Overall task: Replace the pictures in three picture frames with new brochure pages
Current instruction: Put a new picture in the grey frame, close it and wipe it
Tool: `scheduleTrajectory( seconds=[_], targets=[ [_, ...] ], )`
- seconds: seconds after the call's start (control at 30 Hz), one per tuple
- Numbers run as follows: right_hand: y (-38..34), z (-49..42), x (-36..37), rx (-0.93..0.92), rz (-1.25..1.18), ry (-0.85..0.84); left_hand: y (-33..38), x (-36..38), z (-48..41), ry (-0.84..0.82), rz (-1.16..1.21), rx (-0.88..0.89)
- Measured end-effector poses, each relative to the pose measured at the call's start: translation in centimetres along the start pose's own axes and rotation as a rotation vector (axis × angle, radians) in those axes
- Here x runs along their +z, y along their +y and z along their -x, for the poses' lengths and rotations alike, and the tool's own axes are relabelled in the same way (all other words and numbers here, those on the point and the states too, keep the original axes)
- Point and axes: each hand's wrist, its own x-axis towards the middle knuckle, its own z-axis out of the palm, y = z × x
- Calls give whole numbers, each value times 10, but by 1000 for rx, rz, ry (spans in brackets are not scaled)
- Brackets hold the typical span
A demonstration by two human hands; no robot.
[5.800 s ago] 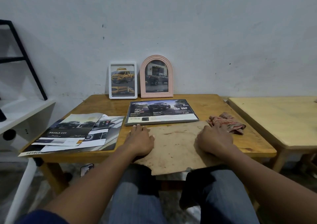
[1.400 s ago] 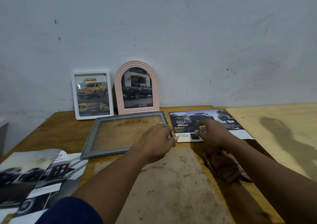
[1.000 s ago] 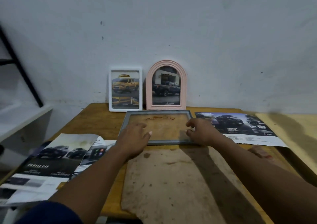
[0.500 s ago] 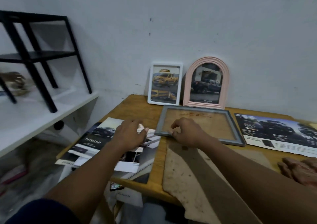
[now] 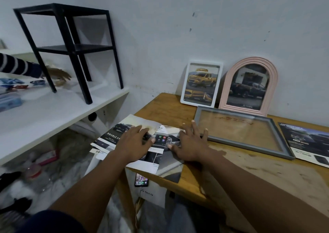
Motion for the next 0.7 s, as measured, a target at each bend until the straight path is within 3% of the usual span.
scheduleTrajectory(
  seconds=[0.37,0.7],
  targets=[
    [-13,-1,-1,3,-131,136,-1,0,-1,8,2,-21],
    [-18,-2,-1,59,-65,117,-3,3,1,44,-4,-31]
  ],
)
